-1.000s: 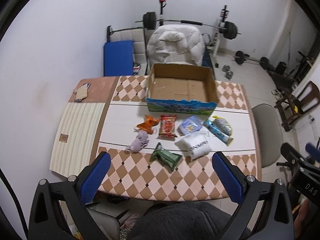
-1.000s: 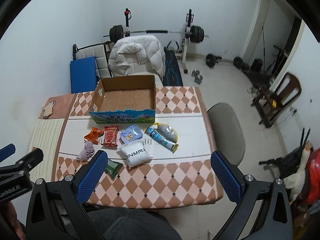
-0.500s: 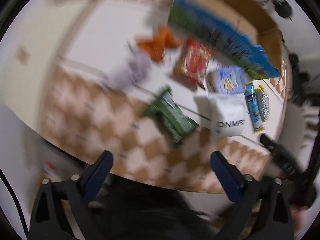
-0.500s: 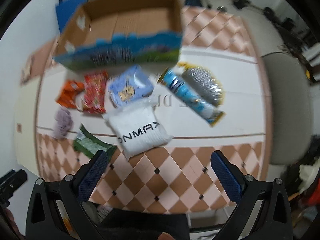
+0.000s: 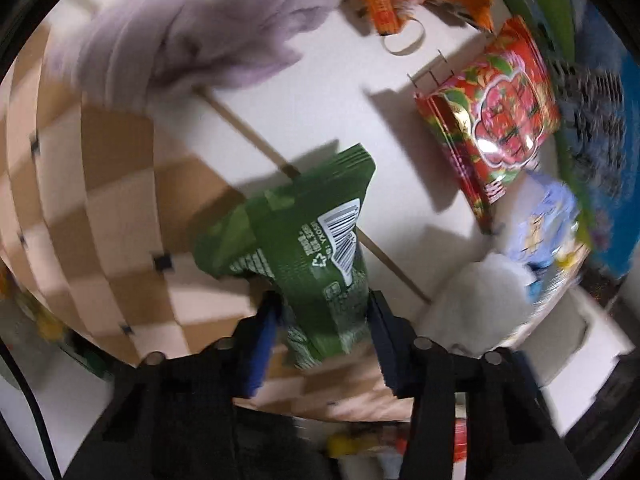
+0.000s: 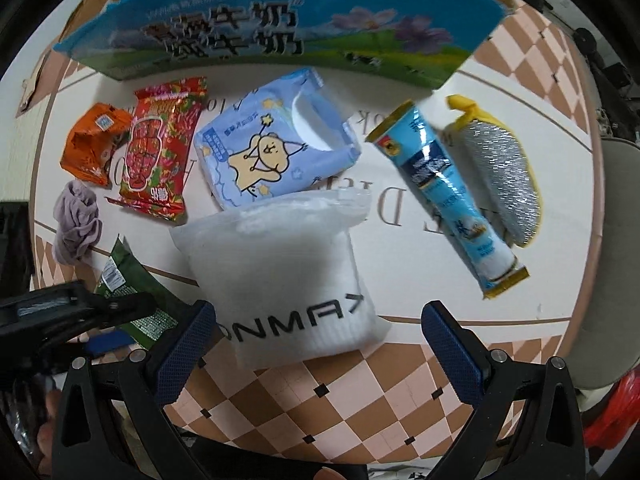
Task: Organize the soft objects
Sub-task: 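Grasp the green snack bag with the left tool while the right grasps the white ONMAX pouch, then carry both bags over the box and open both tools to drop them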
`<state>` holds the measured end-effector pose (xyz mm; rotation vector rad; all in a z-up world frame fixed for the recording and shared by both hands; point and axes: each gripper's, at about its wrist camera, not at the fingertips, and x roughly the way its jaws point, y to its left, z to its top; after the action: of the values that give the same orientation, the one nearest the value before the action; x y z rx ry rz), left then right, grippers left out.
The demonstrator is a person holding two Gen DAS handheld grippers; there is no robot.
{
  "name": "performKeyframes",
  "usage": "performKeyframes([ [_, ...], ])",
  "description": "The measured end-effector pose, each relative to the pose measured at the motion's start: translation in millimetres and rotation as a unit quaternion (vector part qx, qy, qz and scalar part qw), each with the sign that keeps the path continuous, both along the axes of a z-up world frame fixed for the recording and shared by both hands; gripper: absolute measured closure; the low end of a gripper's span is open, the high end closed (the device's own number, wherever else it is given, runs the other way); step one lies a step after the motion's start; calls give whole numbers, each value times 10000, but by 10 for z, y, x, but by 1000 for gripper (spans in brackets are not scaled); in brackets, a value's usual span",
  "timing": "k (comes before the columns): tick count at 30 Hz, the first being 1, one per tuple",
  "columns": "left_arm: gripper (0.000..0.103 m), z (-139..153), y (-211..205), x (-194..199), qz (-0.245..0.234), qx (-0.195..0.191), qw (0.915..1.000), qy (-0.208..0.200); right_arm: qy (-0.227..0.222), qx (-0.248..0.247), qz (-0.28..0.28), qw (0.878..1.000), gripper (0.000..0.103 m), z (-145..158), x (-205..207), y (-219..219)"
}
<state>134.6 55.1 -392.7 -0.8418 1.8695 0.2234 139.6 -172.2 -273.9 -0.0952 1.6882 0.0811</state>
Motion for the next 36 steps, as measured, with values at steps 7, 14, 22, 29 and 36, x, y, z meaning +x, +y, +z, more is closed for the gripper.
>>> performKeyframes([
  [7,64,362,-339,192,-2600,1675,9501,-400,227,107,206,9995,0,-124,-16,113],
  [14,58,360,-281,95,-2144,1566,9637,-287,451,117,256,9986,0,-362,-29,263],
  [22,75,869,-467,-315,-2145,1946,9544,-722,337,-59,287,9990,28,-524,-206,325],
  [29,75,1917,-775,-455,-2338,2010,9384,-1562,123,470,103,9988,36,-146,-404,161],
  [36,75,3084,-1037,165,-2756,1829,9090,-2537,-590,1177,-203,9911,36,889,-205,-115],
])
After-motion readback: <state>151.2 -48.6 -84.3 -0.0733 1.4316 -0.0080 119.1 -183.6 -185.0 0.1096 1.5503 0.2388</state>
